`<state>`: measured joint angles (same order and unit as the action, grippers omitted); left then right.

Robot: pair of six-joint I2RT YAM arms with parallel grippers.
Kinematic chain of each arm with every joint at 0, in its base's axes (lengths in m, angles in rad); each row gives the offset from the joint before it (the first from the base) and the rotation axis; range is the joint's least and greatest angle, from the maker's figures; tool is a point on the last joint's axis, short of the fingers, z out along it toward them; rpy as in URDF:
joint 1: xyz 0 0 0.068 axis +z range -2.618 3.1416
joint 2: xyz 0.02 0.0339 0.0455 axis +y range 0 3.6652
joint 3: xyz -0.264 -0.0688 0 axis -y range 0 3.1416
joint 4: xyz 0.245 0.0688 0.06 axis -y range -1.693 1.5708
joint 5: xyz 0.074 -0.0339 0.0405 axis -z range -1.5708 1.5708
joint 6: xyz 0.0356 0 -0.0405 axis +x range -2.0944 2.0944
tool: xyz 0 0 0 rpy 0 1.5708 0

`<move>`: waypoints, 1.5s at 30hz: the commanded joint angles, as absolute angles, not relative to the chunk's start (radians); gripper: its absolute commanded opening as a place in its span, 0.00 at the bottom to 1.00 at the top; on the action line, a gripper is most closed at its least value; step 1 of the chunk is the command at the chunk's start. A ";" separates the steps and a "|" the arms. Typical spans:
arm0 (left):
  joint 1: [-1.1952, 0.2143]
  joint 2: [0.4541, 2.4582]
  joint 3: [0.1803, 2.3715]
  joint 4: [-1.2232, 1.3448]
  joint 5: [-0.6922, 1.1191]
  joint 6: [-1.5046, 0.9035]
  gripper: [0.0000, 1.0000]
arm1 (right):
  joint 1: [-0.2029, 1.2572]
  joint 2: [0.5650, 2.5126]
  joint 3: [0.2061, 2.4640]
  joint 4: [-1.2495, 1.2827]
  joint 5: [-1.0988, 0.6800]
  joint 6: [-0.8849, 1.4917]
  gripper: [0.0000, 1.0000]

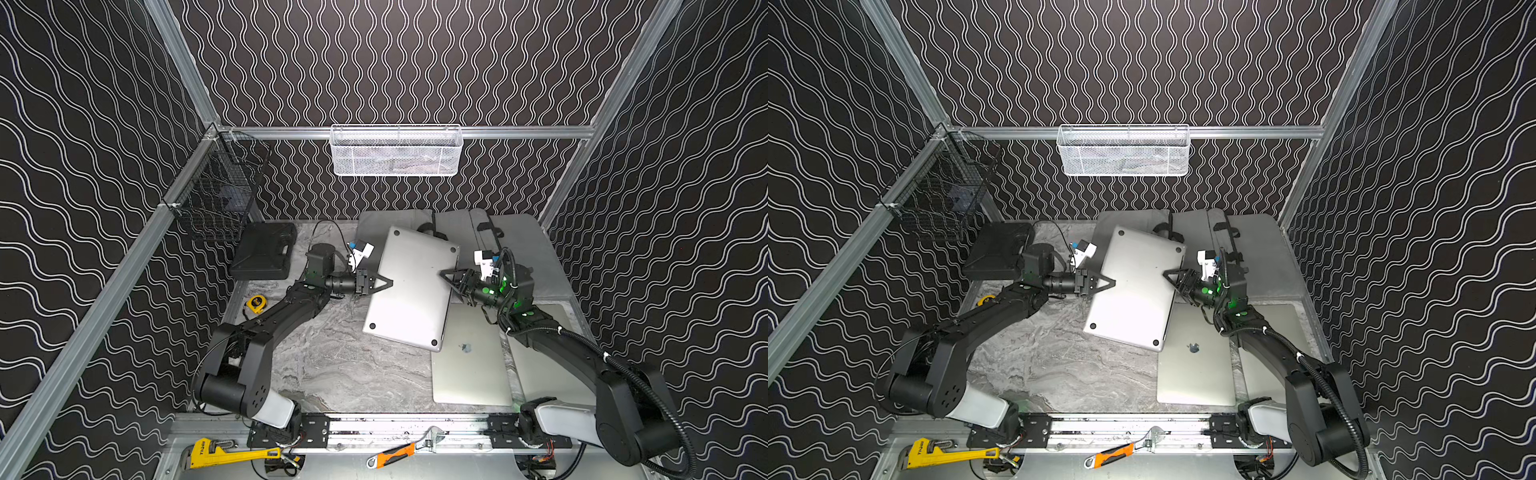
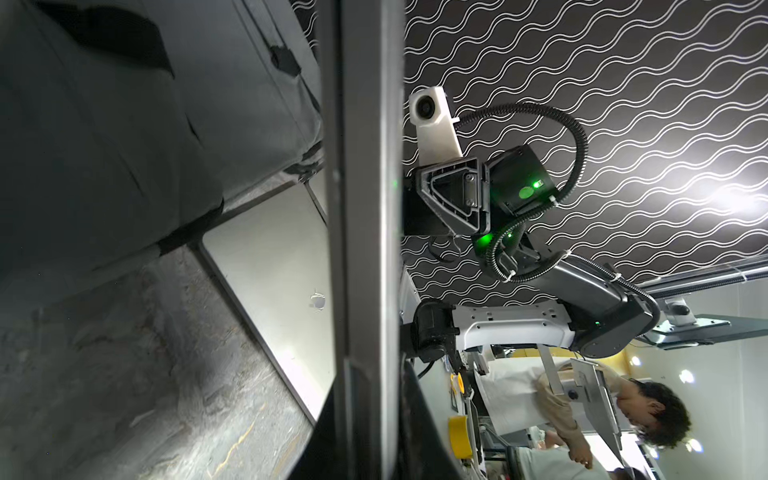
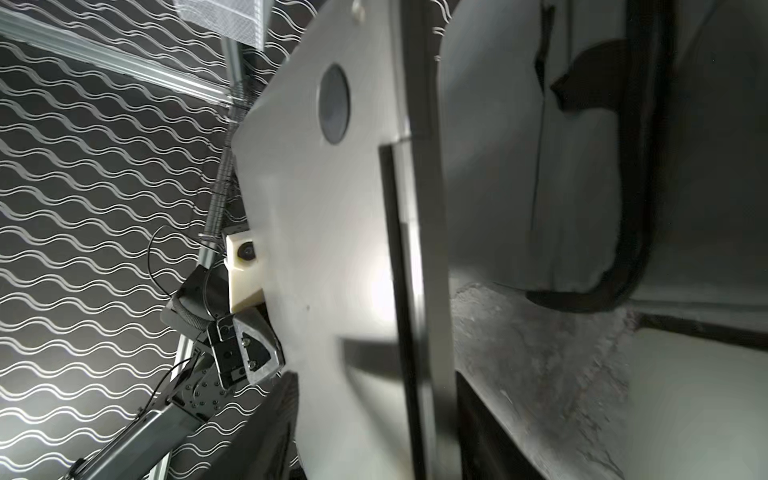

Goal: Open the zippered laptop bag and take out the laptop
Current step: Place the laptop at the center of the board.

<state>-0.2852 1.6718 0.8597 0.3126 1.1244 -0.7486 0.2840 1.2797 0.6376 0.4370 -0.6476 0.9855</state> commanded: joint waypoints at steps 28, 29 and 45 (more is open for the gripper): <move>-0.202 1.281 1.038 -0.696 0.515 -0.484 0.00 | 0.266 1.262 0.706 0.215 -0.754 0.772 0.68; -0.202 1.269 1.061 -0.755 0.470 -0.471 0.00 | 0.267 1.260 0.714 0.181 -0.751 0.758 0.67; -0.480 1.233 1.322 -1.318 -0.191 -0.530 0.00 | 0.580 1.377 0.924 -0.158 -0.492 0.528 0.67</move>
<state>-0.4221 1.2137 1.2797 -1.2572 0.0021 -0.4759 0.5510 1.3655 0.9131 -0.1143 -0.5556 0.5591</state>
